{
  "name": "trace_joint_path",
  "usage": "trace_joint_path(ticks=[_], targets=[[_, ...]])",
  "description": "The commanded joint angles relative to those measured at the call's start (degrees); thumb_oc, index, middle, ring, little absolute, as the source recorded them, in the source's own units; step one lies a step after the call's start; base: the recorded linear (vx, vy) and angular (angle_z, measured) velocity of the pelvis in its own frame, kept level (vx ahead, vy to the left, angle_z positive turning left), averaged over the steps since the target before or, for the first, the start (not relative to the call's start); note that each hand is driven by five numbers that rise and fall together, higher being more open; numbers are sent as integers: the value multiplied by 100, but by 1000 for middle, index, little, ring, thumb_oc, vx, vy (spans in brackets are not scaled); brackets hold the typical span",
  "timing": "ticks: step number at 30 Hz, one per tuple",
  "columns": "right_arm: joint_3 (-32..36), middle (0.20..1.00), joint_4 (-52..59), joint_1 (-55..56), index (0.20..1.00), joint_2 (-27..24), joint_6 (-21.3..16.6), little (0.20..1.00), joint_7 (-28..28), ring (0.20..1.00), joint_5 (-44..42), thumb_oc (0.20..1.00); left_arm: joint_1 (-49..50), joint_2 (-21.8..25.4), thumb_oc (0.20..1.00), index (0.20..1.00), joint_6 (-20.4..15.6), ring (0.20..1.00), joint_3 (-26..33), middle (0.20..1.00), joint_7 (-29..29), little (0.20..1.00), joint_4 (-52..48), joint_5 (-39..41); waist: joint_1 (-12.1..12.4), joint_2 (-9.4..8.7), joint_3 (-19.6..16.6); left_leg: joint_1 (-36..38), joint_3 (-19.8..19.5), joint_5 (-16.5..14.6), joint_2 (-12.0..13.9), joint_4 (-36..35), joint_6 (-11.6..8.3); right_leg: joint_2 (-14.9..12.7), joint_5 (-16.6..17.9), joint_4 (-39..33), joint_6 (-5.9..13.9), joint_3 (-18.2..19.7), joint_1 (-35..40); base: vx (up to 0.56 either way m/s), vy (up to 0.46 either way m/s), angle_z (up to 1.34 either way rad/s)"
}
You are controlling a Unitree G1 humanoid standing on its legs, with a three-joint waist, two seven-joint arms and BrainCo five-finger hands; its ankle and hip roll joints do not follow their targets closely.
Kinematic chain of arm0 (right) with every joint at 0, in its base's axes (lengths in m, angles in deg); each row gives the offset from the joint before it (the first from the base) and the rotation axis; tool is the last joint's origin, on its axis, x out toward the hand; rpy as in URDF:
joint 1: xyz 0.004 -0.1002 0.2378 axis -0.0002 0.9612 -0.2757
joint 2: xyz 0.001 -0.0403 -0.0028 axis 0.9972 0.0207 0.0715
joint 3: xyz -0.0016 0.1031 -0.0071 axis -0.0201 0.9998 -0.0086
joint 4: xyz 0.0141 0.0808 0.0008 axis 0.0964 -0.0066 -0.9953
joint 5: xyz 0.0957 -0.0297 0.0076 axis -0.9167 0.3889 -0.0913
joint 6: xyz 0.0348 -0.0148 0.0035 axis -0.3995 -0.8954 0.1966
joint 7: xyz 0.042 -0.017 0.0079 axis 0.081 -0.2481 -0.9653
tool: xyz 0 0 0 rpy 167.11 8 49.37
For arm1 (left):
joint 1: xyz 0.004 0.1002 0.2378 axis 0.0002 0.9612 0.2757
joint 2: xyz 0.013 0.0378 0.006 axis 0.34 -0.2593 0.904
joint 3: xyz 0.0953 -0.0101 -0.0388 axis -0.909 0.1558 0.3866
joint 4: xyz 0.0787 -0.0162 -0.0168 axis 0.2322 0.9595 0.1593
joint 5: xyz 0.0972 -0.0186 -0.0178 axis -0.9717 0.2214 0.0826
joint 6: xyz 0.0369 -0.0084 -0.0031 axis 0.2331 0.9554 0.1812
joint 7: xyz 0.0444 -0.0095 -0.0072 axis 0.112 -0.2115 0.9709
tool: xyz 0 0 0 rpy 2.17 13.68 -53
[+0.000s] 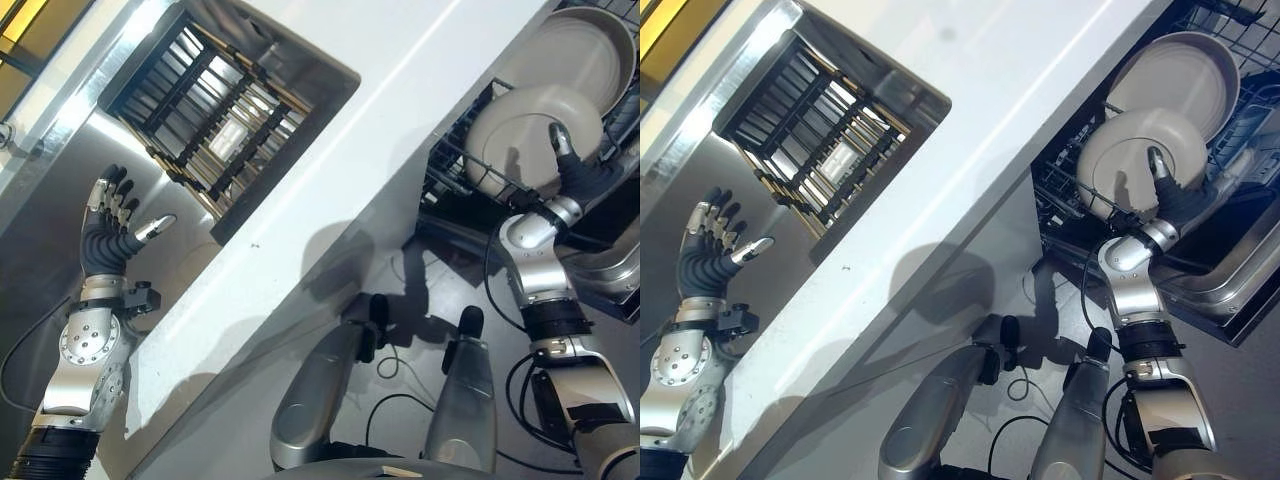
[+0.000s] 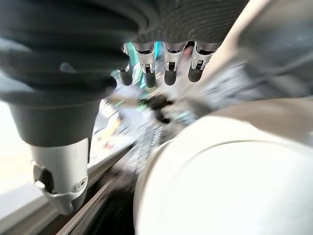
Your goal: Pick up plates and place into dishwasher.
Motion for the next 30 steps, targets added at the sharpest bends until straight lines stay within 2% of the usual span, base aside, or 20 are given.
trace_joint_path(ticks=[1, 3, 7, 12, 14, 20, 27, 30], targets=[[192, 1000, 1175, 43, 1000, -698, -207, 1000, 374, 1000, 497, 1000, -202, -721, 1000, 1000, -196, 1000, -28, 1000, -84, 1000, -400, 251, -383, 5, 194, 121, -479, -881, 113, 807, -229, -49, 905, -1080, -194, -147, 375, 0, 0, 0], [303, 1000, 1409, 272, 1000, -713, -228, 1000, 200, 1000, 713, 1000, -162, -698, 1000, 1000, -176, 1000, 61, 1000, -89, 1000, -404, 257, -429, -78, 194, 157, -459, -895, 131, 788, -216, -42, 946, -1125, -186, -119, 412, -16, -2, -1], [586, 1000, 1727, 613, 1000, -581, -10, 1000, -359, 1000, 838, 1000, -127, -660, 1000, 1000, -119, 1000, 165, 1000, -98, 1000, -382, 259, -510, -212, 194, 239, -407, -956, 186, 785, -200, -17, 1003, -1205, -183, -80, 510, -25, -5, -5], [765, 1000, 1820, 967, 1000, -310, 289, 1000, -292, 1000, 514, 1000, -94, -662, 1000, 1000, -57, 1000, 187, 1000, -161, 1000, -429, 251, -567, -262, 193, 413, -340, -1000, 185, 756, -170, -23, 1045, -1353, -191, -19, 677, 4, 19, -11], [723, 1000, 1752, 1030, 1000, -235, 415, 1000, -197, 1000, 384, 1000, -79, -706, 1000, 1000, -69, 1000, 166, 1000, -180, 1000, -420, 192, -576, -265, 193, 433, -317, -1020, 181, 772, -154, -32, 1055, -1381, -187, 1, 693, 14, 29, -9], [513, 1000, 1426, 1099, 1000, -77, 387, 1000, 639, 1000, -169, 1000, -83, -799, 1000, 1000, -140, 1000, 26, 1000, -122, 1000, -377, 126, -599, -185, 194, 324, -295, -1054, 112, 842, -133, -57, 1068, -1430, -177, 65, 583, 26, 57, -12], [150, 1000, 895, 617, 1000, -86, 279, 1000, 1305, 1000, -535, 1000, -228, -680, 1000, 1000, -163, 1000, -151, 1000, -53, 1000, -359, 193, -400, -146, 194, -149, -393, -1042, -12, 990, -143, -133, 1097, -1351, -182, 4, 215, 8, 9, -2], [-57, 1000, 753, 385, 1000, -64, 199, 1000, 1561, 1000, -406, 1000, -275, -652, 1000, 1000, -199, 1000, -221, 1000, -51, 1000, -351, 154, -273, -161, 194, -375, -460, -1020, -42, 1049, -142, -160, 1104, -1261, -173, -65, 27, 4, -44, 10]])
